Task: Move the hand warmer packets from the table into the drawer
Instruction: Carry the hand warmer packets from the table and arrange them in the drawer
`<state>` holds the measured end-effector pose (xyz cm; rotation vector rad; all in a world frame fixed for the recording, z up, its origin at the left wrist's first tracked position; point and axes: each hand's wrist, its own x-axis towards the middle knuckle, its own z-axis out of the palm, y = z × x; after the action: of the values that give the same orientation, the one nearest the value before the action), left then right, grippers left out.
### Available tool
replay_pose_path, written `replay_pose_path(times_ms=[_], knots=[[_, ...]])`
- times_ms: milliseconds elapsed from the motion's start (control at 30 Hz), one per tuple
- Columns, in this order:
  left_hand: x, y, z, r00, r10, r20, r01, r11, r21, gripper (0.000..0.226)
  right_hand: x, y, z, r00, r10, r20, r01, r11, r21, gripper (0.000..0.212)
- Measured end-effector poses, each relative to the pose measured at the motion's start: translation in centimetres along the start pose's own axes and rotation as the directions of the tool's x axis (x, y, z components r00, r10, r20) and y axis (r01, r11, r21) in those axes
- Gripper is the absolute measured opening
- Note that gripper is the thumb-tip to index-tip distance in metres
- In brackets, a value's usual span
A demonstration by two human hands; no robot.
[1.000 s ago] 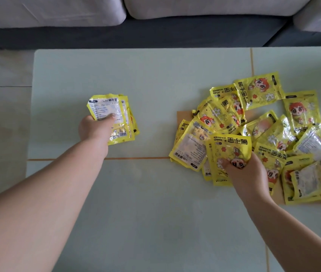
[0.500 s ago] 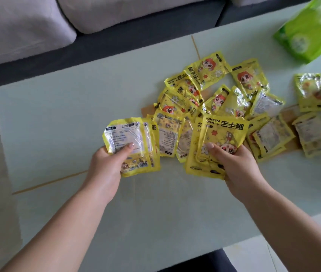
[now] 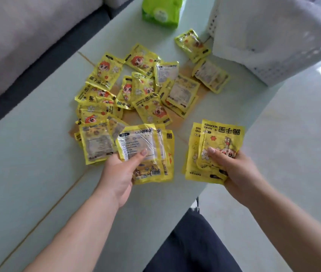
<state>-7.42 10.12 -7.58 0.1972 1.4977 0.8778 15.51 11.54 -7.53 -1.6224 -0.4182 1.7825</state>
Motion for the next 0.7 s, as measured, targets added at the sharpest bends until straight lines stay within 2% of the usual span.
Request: replay_pose_path(times_ms=[133,233,267,367,400,600,700], knots=[[-0.5,-1.4,3.5,0.995,-0.036,0.088,0.030,0.997,0.075,0.041,-2.0,0.4,-3.8,0.999,-0.032,-0.040,0.035,0.997,0.071,0.051],[-1.2,-3.0,6.9,0.982,-0.076,0.175,0.045,0.983,0.177,0.036,-3.7,0.9,-7.6,0.990,-0.057,-0.130,0.073,0.990,0.122,0.081],[-1.6,-3.7,8.3,0.975,-0.091,0.203,0.044,0.974,0.222,0.034,-4.5,1.2,-9.1,0.986,-0.052,-0.158,0.078,0.984,0.162,0.082],[-2.9,-5.5,12.1,0.953,-0.117,0.280,0.020,0.945,0.328,0.028,-6.8,2.2,-13.3,0.969,-0.037,-0.245,0.099,0.964,0.245,0.053],[-3.2,-5.7,12.7,0.948,-0.119,0.296,0.008,0.937,0.349,0.028,-7.1,2.5,-14.0,0.963,-0.027,-0.267,0.099,0.961,0.259,0.050],[-7.6,-10.6,20.0,0.886,-0.158,0.435,-0.107,0.845,0.524,0.040,-12.4,5.7,-22.4,0.915,0.006,-0.404,0.189,0.877,0.441,0.051],[-10.2,-14.0,23.2,0.857,-0.181,0.482,-0.139,0.819,0.557,0.034,-15.2,7.9,-26.7,0.899,-0.009,-0.438,0.250,0.832,0.495,0.052]])
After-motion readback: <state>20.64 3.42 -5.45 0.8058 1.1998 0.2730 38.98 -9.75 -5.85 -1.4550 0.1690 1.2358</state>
